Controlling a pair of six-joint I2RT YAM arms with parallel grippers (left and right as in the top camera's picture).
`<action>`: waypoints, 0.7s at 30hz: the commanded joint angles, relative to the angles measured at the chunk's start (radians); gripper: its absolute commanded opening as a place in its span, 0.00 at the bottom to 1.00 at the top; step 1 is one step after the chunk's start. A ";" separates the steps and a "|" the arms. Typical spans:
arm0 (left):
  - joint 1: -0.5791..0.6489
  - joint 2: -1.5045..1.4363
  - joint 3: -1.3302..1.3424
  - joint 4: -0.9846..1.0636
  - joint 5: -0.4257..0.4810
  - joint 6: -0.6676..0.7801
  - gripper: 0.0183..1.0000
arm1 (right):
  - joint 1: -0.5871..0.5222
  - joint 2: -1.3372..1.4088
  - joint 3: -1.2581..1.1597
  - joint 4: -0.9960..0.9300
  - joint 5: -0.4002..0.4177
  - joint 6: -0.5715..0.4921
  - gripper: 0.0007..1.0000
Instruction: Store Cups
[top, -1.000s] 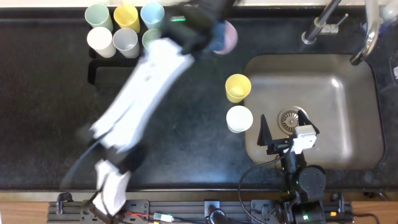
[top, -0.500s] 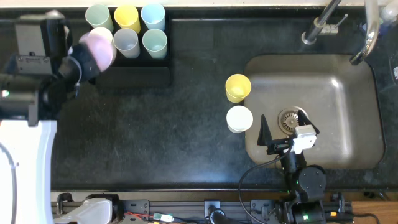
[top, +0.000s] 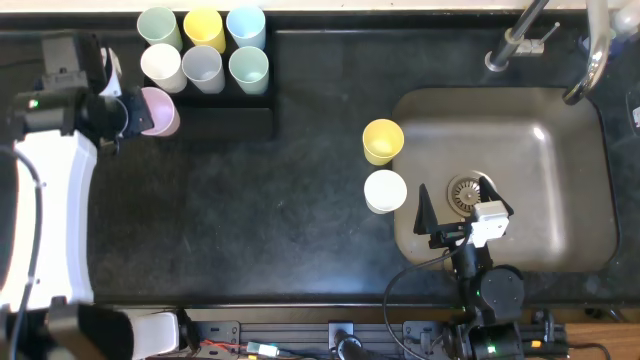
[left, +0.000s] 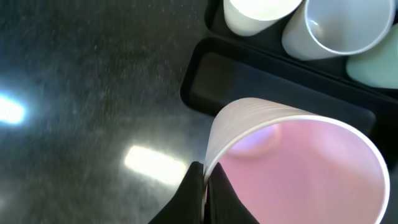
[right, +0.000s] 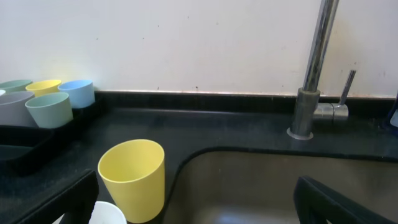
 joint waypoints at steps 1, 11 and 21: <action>0.010 0.048 -0.011 0.054 0.032 0.063 0.02 | 0.006 -0.008 -0.013 0.006 0.004 -0.003 0.99; 0.042 0.145 -0.011 0.101 0.031 0.066 0.02 | 0.006 -0.008 -0.013 0.006 0.004 -0.003 1.00; 0.057 0.228 -0.011 0.158 0.033 0.066 0.02 | 0.006 -0.008 -0.013 0.006 0.004 -0.003 1.00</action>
